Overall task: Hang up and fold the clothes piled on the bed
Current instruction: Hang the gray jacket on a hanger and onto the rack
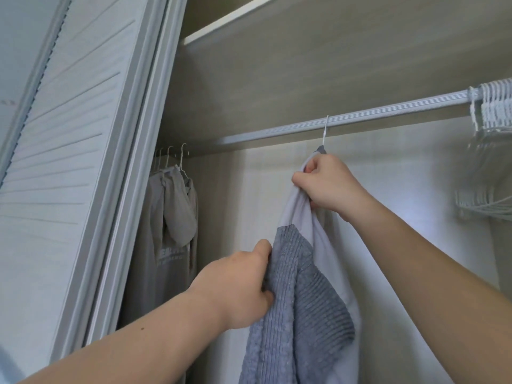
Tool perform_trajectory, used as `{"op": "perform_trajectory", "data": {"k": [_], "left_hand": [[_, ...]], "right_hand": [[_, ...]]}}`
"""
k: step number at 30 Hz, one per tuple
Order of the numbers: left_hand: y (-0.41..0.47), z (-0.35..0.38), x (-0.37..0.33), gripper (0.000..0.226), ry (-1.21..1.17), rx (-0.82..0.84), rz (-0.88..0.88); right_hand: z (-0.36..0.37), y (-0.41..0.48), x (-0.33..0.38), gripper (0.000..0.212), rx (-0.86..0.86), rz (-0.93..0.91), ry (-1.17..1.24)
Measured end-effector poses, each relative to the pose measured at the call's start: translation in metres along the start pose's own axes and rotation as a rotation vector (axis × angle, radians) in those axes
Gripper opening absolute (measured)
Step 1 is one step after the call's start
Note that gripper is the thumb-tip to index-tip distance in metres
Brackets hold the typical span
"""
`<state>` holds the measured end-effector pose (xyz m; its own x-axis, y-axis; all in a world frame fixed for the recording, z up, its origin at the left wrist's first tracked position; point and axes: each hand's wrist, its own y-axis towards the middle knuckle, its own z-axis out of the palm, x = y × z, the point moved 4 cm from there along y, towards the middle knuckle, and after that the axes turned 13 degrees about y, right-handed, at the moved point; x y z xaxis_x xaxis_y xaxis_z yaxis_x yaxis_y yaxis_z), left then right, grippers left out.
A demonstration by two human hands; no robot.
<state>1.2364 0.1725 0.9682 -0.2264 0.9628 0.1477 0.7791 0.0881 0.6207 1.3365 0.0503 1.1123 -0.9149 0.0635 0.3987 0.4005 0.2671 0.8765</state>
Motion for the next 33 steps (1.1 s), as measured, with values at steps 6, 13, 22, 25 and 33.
{"op": "perform_trajectory", "data": {"k": [6,13,22,25,33], "left_hand": [[-0.003,0.003,0.020,0.032,0.082,0.036,-0.053],[0.003,0.007,0.047,0.031,0.184,0.033,-0.129],[0.013,0.021,0.095,0.041,0.359,0.117,-0.266],[0.018,0.025,0.113,0.044,0.418,0.152,-0.337],[0.037,0.036,0.146,0.066,0.511,0.225,-0.466]], "right_hand": [[0.031,0.006,-0.004,0.024,0.000,-0.043,0.069],[0.077,0.027,-0.015,0.030,0.048,-0.020,0.203],[0.156,0.049,-0.043,0.032,0.061,-0.008,0.284],[0.190,0.061,-0.049,0.030,0.099,0.013,0.314],[0.270,0.092,-0.054,0.026,0.220,0.082,0.371]]}}
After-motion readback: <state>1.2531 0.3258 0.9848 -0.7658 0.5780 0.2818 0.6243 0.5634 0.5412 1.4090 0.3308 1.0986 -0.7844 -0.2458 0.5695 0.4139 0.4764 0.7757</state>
